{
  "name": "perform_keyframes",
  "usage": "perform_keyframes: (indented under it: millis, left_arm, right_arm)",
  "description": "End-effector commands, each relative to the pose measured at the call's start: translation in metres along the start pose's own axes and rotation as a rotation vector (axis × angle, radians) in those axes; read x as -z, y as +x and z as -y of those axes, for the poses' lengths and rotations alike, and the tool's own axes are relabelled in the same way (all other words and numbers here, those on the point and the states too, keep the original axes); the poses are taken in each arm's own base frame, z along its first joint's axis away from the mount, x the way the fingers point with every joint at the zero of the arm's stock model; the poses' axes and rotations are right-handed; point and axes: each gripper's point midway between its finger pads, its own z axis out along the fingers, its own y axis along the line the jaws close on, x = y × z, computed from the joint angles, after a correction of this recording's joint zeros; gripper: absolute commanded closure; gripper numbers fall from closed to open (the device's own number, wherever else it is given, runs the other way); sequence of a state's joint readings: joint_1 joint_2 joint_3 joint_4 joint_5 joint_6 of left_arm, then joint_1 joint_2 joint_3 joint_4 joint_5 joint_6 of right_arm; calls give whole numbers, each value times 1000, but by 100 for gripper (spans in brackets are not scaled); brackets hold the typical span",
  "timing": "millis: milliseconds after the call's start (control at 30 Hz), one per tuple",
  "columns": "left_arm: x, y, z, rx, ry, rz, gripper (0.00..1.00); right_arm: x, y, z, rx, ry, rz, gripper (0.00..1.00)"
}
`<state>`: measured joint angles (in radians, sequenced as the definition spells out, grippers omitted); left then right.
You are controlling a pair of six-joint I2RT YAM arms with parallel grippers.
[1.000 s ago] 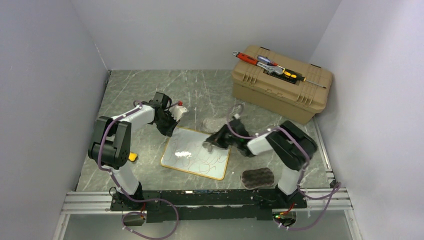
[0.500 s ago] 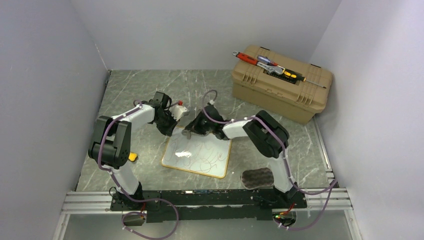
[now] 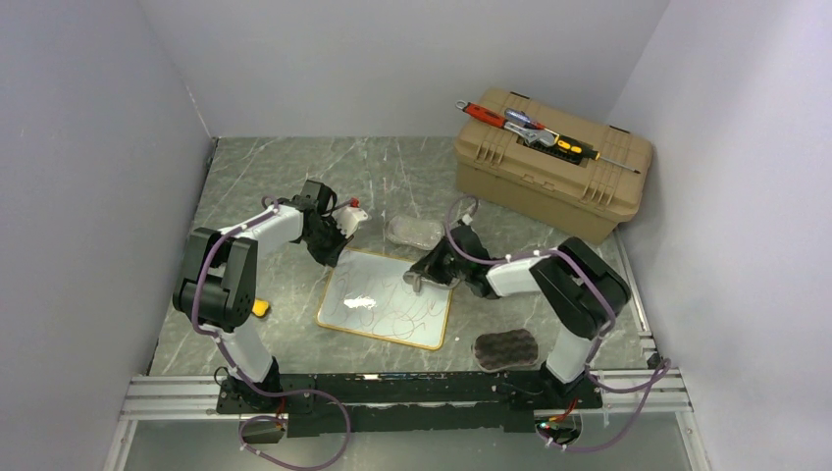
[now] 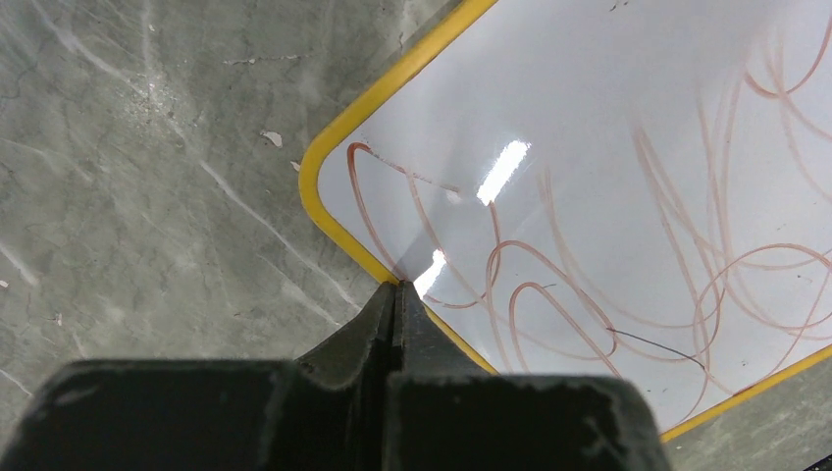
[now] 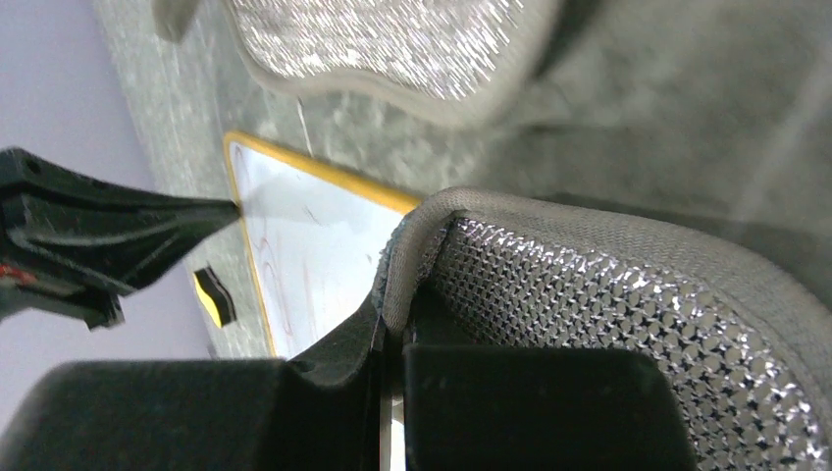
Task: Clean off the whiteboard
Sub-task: Erase the whiteboard at the center of the board.
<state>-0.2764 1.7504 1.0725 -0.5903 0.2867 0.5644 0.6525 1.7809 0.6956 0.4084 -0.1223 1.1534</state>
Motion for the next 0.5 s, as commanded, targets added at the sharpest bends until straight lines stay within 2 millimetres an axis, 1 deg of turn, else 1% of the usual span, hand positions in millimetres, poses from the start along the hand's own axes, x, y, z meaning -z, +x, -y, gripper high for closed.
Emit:
perform_keyframes:
  millis: [0, 67, 100, 133, 200, 267, 333, 367, 400, 433, 467]
  left_arm:
    - [-26, 47, 23, 19, 90, -151, 98]
    - [-25, 47, 25, 21, 91, -151, 98]
    - [-25, 47, 25, 23, 93, -149, 98]
    - [-25, 48, 26, 26, 94, -149, 98]
    - [-25, 48, 27, 35, 93, -149, 98]
    - [-26, 48, 26, 47, 90, -150, 98]
    - [-27, 48, 27, 57, 89, -153, 98]
    - [-27, 49, 27, 60, 87, -155, 98]
    - [-27, 49, 27, 63, 84, -158, 98]
    - [-27, 50, 26, 65, 83, -161, 98]
    - [-27, 50, 26, 67, 81, -162, 98]
  right_arm:
    - [44, 50, 130, 63, 391, -134, 100]
    - [55, 55, 133, 74, 379, -146, 100]
    - [57, 57, 129, 82, 358, -151, 100]
    - [57, 60, 123, 90, 333, -159, 100]
    - [46, 71, 99, 125, 245, -190, 100]
    - [26, 87, 64, 167, 124, -258, 100]
    - [-3, 107, 33, 221, 63, -339, 100]
    - [-19, 120, 25, 242, 54, -385, 100]
    - [-33, 130, 12, 256, 24, -416, 100]
    - [-43, 138, 4, 265, 13, -445, 100]
    - [-50, 142, -2, 267, 12, -454, 100]
